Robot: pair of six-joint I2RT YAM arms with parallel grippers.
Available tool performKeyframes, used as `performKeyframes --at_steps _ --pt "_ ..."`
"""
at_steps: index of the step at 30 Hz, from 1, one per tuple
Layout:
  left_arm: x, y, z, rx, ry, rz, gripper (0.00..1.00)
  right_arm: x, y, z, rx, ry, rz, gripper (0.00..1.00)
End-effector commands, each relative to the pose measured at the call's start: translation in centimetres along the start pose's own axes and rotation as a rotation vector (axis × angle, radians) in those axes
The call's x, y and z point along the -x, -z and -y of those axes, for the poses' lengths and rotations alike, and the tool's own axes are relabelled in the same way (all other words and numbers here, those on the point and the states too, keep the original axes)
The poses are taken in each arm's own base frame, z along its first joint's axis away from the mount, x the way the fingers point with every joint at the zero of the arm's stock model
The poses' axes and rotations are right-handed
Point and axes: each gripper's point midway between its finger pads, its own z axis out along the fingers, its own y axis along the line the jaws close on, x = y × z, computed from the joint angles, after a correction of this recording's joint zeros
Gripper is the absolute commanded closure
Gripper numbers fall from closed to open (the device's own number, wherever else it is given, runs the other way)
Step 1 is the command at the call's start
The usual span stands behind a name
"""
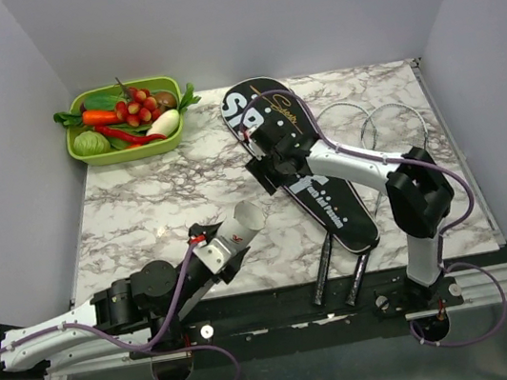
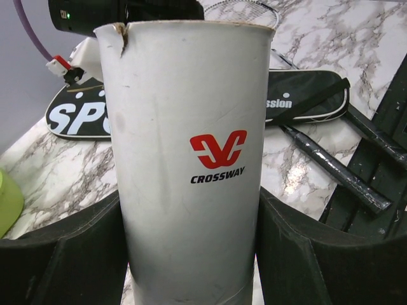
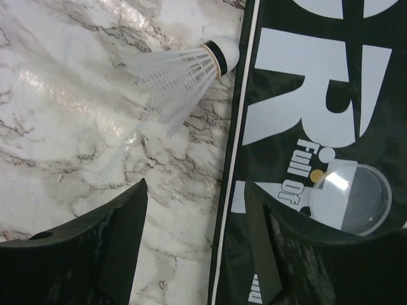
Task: Pack up the badminton gear
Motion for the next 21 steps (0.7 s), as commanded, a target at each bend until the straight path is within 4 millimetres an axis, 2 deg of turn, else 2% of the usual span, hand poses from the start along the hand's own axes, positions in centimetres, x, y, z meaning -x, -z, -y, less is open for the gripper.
performKeyframes --at_steps 1,7,11,18,21 --pt "1.5 0.6 -1.0 0.033 0.043 0.029 1.00 2.9 -1.1 -1.1 0.030 0.030 0.062 0.29" --pt "1.5 0.7 -0.8 0.020 0.044 0.029 1.00 4.3 -2.7 -1.1 -0.031 0.043 0.073 0.29" --pt "1.4 0.8 -0.8 0.018 0.041 0.026 1.00 3.8 -4.3 -1.3 -0.047 0.052 0.046 0.29" --pt "1.4 1.0 -0.9 0.017 0.036 0.033 1.00 3.8 -5.0 -0.8 -0.083 0.053 0.040 0.30" --pt "1.3 1.0 -1.0 0.019 0.033 0.032 1.00 4.1 -5.4 -0.6 -0.105 0.054 0.042 0.33"
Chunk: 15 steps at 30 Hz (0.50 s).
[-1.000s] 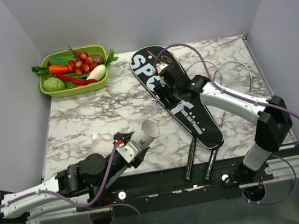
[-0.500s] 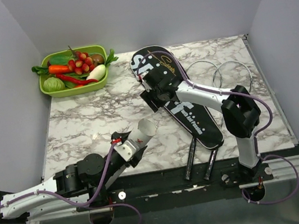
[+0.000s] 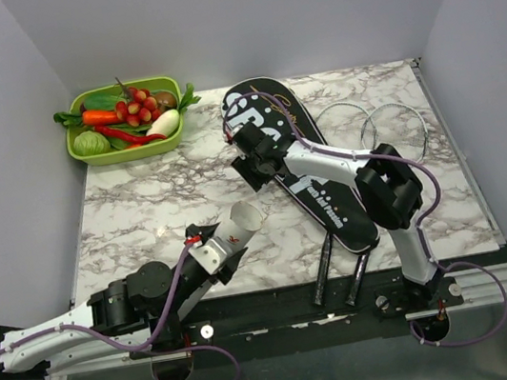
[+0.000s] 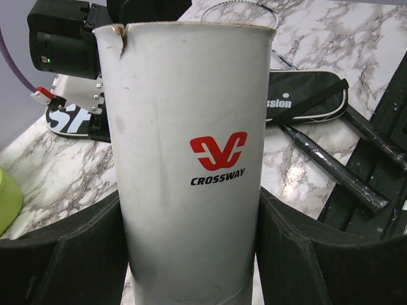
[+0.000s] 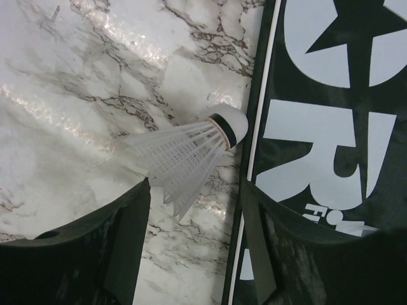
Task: Pack up the badminton gear
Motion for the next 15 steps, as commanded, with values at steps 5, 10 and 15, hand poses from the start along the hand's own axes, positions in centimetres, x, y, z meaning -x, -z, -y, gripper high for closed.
performKeyframes --at_steps 5,10,15 --pt "1.2 0.5 -0.6 0.014 0.019 0.026 1.00 1.7 -1.1 1.2 -0.098 0.014 0.030 0.50" --pt "1.0 0.4 -0.5 0.013 0.015 0.018 1.00 1.8 -1.5 1.5 -0.122 0.013 0.024 0.86" --pt "0.9 0.4 -0.6 0.015 0.012 0.015 1.00 2.0 -1.1 2.4 -0.171 0.003 0.032 0.99"
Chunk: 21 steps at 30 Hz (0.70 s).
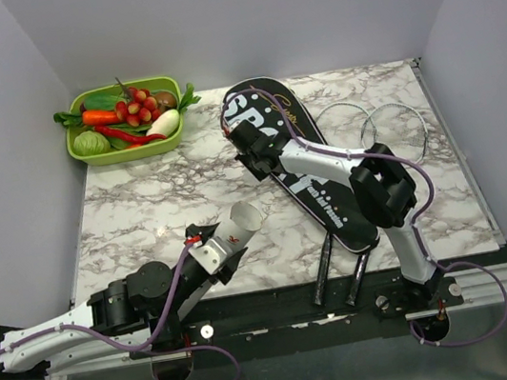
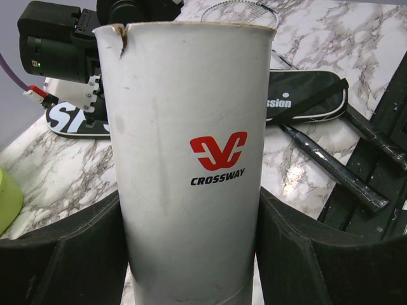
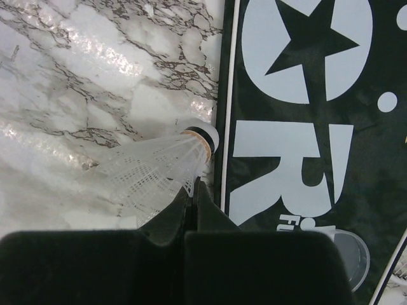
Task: Pack up the badminton gear
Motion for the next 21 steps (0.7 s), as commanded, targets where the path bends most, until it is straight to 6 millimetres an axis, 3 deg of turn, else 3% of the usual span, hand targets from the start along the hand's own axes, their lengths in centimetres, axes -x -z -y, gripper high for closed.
performKeyframes --at_steps 1,5,6,8,12,13,14,16,18,20,21 --pt "0.9 0.3 -0.5 0.015 0.010 0.014 1.00 0.6 0.0 1.1 -0.082 -0.004 0.013 0.99" --pt "0.9 0.3 -0.4 0.011 0.008 0.017 1.00 1.6 2.3 1.8 -0.089 -0.040 0.068 0.99" --pt "0.9 0.3 -0.4 0.008 0.006 0.017 1.00 1.1 2.6 1.8 -0.084 -0.045 0.065 0.99" --pt "0.9 0.2 -0.3 0.003 -0.002 0.017 1.00 2.1 4.9 2.0 -0.056 -0.088 0.113 0.99" --pt "0.7 -0.2 0.5 -0.029 -0.010 0.012 1.00 1.9 8.8 2.5 -0.017 -0.149 0.160 0.99" --pt "0.6 -0.3 0.9 -0.048 -0.015 0.009 1.00 0.7 9.1 2.4 -0.009 -0.153 0.144 0.99" --pt "0.4 -0.4 1.1 -0.056 -0.028 0.002 1.00 1.4 11.2 3.0 -0.001 -0.173 0.189 0.99" --pt "-0.1 -0.8 2.0 -0.092 -0.043 -0.017 1.00 1.1 13.0 3.2 0.024 -0.184 0.210 0.99" --pt "-0.3 -1.1 2.5 -0.112 -0.055 -0.026 1.00 0.4 15.7 3.5 0.057 -0.191 0.240 0.99" --pt "-1.0 -1.5 3.2 -0.140 -0.070 -0.053 1.00 -1.0 17.0 2.8 0.116 -0.180 0.234 0.99" --pt "-1.0 -1.6 3.5 -0.149 -0.074 -0.057 1.00 -0.7 19.2 3.2 0.139 -0.188 0.283 0.99"
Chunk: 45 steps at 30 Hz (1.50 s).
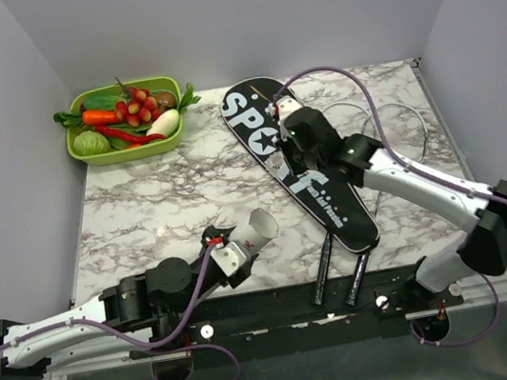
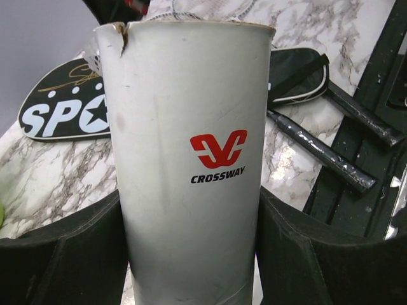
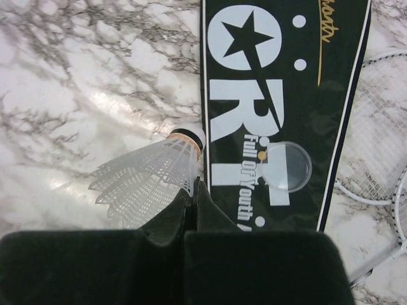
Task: Pack up the badminton gear
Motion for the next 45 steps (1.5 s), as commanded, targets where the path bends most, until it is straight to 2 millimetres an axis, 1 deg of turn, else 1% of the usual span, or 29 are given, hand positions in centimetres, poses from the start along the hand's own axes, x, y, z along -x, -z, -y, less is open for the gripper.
performKeyframes --at_steps 1,2,3,4,5,6,7,8,9,10,11,12,13,14,15,16,19,21,22,25,30,35,40,45 --pt "-0.4 -0.9 2.0 -0.092 -0.039 -0.026 1.00 -1.0 4.7 -1.3 0.150 -0.027 0.020 0.99" --pt "-0.5 -1.0 2.5 -0.114 -0.040 -0.029 1.00 -1.2 5.7 -1.3 0.172 -0.027 0.028 0.99" --pt "-0.5 -1.1 2.6 -0.119 -0.042 -0.029 1.00 -1.0 7.4 -1.3 0.200 -0.032 0.055 0.99" --pt "-0.9 -1.2 3.0 -0.137 -0.047 -0.039 1.00 -1.0 8.7 -1.9 0.258 -0.025 0.067 0.99" --pt "-0.9 -1.3 3.2 -0.148 -0.048 -0.037 1.00 -1.5 9.6 -2.0 0.279 -0.025 0.057 0.99" --pt "-0.9 -1.3 3.8 -0.173 -0.049 -0.034 1.00 -1.5 10.7 -2.0 0.301 -0.023 0.066 0.99" --pt "-1.1 -1.5 4.0 -0.183 -0.052 -0.043 1.00 -1.1 12.8 -2.4 0.359 -0.026 0.095 0.99" --pt "-1.2 -1.5 4.3 -0.195 -0.055 -0.046 1.00 -1.9 13.7 -2.4 0.377 -0.020 0.069 0.99" --pt "-1.3 -1.6 4.6 -0.211 -0.056 -0.049 1.00 -1.9 14.9 -2.4 0.398 -0.020 0.078 0.99" --pt "-1.5 -1.7 4.8 -0.218 -0.060 -0.058 1.00 -1.8 16.6 -2.7 0.443 -0.018 0.099 0.99" --pt "-1.5 -1.7 5.0 -0.227 -0.061 -0.059 1.00 -2.6 17.5 -2.7 0.459 -0.013 0.073 0.99" --pt "-1.6 -1.8 5.1 -0.234 -0.062 -0.062 1.00 -2.9 18.3 -2.6 0.473 -0.011 0.070 0.99" --pt "-1.7 -1.8 5.5 -0.253 -0.060 -0.065 1.00 -3.0 19.4 -3.1 0.521 -0.001 0.068 0.99" --pt "-1.7 -1.8 5.7 -0.261 -0.060 -0.065 1.00 -3.9 20.5 -3.2 0.548 0.008 0.050 0.99" --pt "-1.6 -1.8 5.8 -0.269 -0.058 -0.059 1.00 -4.1 21.1 -3.4 0.575 0.011 0.042 0.99" --pt "-1.5 -1.8 6.1 -0.284 -0.056 -0.056 1.00 -4.4 22.2 -4.1 0.636 0.014 0.040 0.99" --pt "-1.5 -1.8 6.4 -0.301 -0.056 -0.050 1.00 -5.3 24.4 -5.0 0.736 0.026 0.035 0.99" --pt "-1.5 -1.8 6.6 -0.307 -0.053 -0.049 1.00 -5.7 25.3 -5.2 0.767 0.031 0.038 0.99" --pt "-1.5 -1.8 6.6 -0.308 -0.052 -0.051 1.00 -5.8 26.0 -5.7 0.811 0.036 0.039 0.99" --pt "-1.4 -1.8 6.6 -0.309 -0.050 -0.046 1.00 -6.4 26.9 -6.4 0.882 0.038 0.033 0.99" --pt "-1.2 -1.8 6.7 -0.316 -0.045 -0.043 1.00 -5.9 26.8 -7.3 0.930 0.009 0.057 0.99" --pt "-1.0 -1.6 6.8 -0.325 -0.041 -0.034 1.00 -5.9 25.7 -8.5 0.961 -0.007 0.039 0.99" --pt "-0.7 -1.5 7.0 -0.337 -0.033 -0.025 1.00 -5.8 24.5 -9.3 0.957 -0.011 0.028 0.99" --pt "-0.3 -1.4 7.0 -0.339 -0.030 -0.014 1.00 -5.9 23.3 -10.6 0.949 0.007 0.000 0.99"
